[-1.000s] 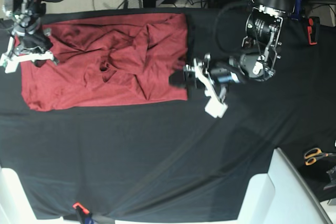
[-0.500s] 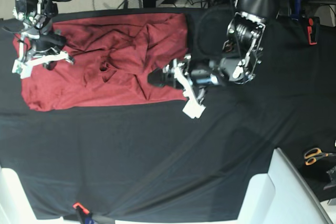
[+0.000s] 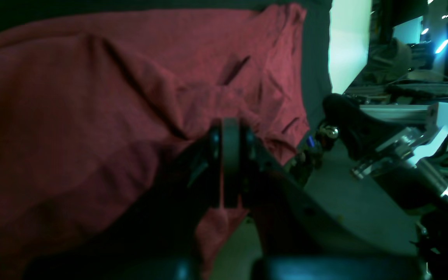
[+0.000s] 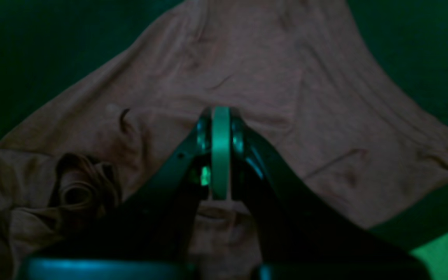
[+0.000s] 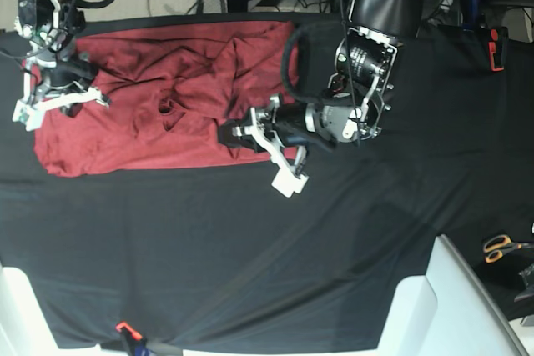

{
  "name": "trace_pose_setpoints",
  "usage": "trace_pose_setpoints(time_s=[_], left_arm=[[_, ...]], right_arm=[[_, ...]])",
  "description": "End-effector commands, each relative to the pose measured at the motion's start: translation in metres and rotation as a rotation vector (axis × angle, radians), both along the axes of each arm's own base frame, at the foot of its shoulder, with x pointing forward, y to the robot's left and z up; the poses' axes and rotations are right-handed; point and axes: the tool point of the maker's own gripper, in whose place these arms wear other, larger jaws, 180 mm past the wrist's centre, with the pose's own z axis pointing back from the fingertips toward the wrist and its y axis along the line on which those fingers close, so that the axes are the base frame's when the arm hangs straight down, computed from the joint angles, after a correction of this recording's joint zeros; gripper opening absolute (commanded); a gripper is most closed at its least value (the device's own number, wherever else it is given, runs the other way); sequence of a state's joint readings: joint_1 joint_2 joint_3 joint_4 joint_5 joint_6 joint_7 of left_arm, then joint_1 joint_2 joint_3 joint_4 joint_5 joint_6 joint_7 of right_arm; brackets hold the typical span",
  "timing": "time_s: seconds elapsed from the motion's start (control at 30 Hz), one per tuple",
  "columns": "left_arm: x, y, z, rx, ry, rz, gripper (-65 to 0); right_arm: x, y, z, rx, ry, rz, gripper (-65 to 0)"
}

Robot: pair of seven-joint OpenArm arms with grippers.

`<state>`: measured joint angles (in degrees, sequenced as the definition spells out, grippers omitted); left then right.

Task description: Fold the T-shirt properly

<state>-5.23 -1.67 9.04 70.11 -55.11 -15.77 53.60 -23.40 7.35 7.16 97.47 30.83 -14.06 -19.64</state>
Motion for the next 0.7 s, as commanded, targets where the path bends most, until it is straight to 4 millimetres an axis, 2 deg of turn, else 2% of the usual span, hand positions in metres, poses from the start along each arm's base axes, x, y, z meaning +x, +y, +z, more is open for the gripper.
trace_pose_setpoints(time_s=[0.0, 0.1, 0.2, 0.33, 0.53, 0.67], left_arm=[[0.009, -0.005, 0.013, -0.032, -0.035, 0.003, -65.0], [0.008, -0.005, 0.012, -0.030, -0.028, 0.002, -65.0], [0.002, -0.005, 0.004, -0.001, 0.089, 0.032, -65.0], [0.007, -0.001, 0.004, 0.023, 0.135, 0.091, -65.0], [0.011, 0.024, -0.008, 0.176, 0.116, 0.112, -65.0], [0.004, 0.028, -0.017, 0.200, 0.136, 0.106, -65.0]], right_arm=[[0.012, -0.005, 0.013, -0.024, -0.054, 0.003, -64.8], [0.015, -0.004, 0.015, -0.016, -0.061, 0.000, -64.8], [0.015, -0.005, 0.015, -0.017, -0.062, -0.001, -64.8], [0.010, -0.011, 0.012, -0.025, -0.044, -0.039, -64.8], [0.002, -0.009, 0.007, -0.020, -0.021, -0.055, -64.8], [0.001, -0.004, 0.005, -0.001, -0.021, -0.069, -64.8]])
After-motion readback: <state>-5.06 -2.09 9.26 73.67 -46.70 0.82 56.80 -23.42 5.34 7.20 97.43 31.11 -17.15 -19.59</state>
